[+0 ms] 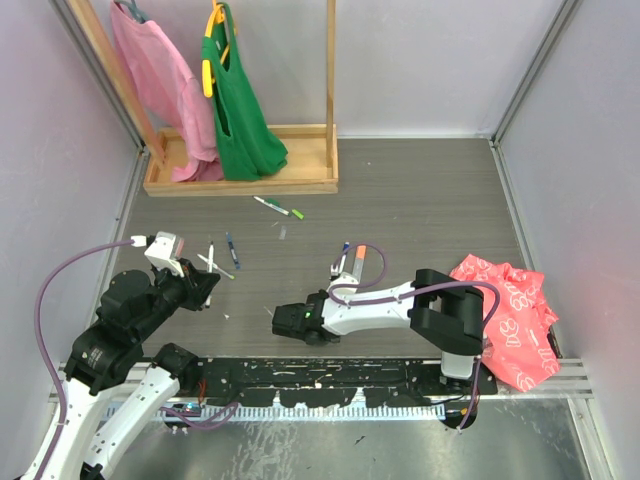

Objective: Insert the pens into the pen caps
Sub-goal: Insert the pen cap onto the pen.

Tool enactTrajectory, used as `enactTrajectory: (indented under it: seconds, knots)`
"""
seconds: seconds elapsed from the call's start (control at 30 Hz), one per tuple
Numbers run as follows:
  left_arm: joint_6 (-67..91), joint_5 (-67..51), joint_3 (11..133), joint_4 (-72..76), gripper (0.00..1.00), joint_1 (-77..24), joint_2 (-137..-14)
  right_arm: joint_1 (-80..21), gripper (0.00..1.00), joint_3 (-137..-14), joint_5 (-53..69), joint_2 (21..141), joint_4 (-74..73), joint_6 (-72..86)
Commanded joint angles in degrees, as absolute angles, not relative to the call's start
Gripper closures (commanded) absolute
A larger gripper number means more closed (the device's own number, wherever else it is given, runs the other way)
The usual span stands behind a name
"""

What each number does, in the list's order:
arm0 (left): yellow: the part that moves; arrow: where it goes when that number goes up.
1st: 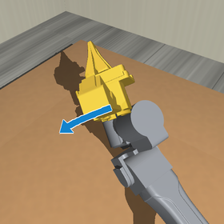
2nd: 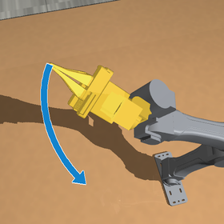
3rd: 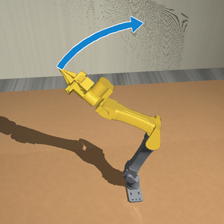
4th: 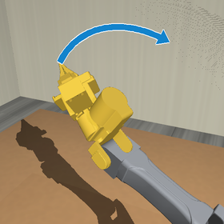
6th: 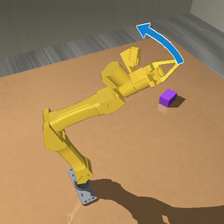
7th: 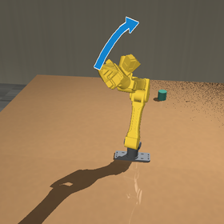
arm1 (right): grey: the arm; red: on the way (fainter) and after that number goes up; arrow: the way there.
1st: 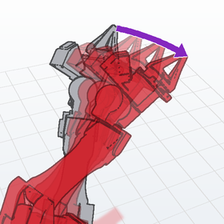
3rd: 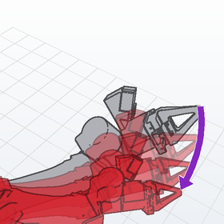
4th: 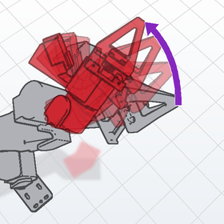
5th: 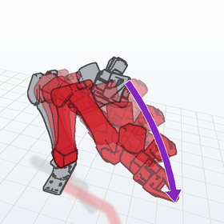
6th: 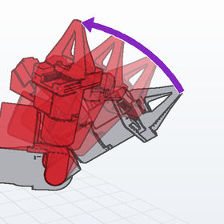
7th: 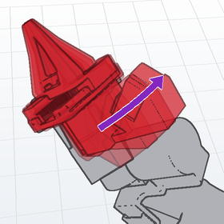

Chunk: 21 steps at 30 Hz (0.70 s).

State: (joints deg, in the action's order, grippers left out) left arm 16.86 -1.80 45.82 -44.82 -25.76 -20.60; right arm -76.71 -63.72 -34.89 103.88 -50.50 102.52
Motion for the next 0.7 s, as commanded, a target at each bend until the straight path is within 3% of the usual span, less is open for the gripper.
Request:
enactTrajectory:
  seconds: [0.0,0.27,0.47,0.67]
  knots:
    - [15.93,-1.85,45.97,-42.58,1.0,-25.57,-19.95,-75.49,0.59,-62.04,-36.12,103.57,-50.54,102.56]
    - [15.91,-2.02,45.89,-42.45,1.0,-25.59,-19.8,-74.45,0.63,-61.67,-35.04,103.59,-50.54,100.24]
    - [15.91,-2.02,45.86,-42.46,1.0,-25.57,-19.6,-74.33,0.86,-62.64,-34.82,104.15,-50.36,99.5]
    - [15.92,-2.2,45.87,-42.45,1.0,-25.6,-19.52,-74.35,0.98,-62.01,-36.02,101.76,-49.61,97.95]
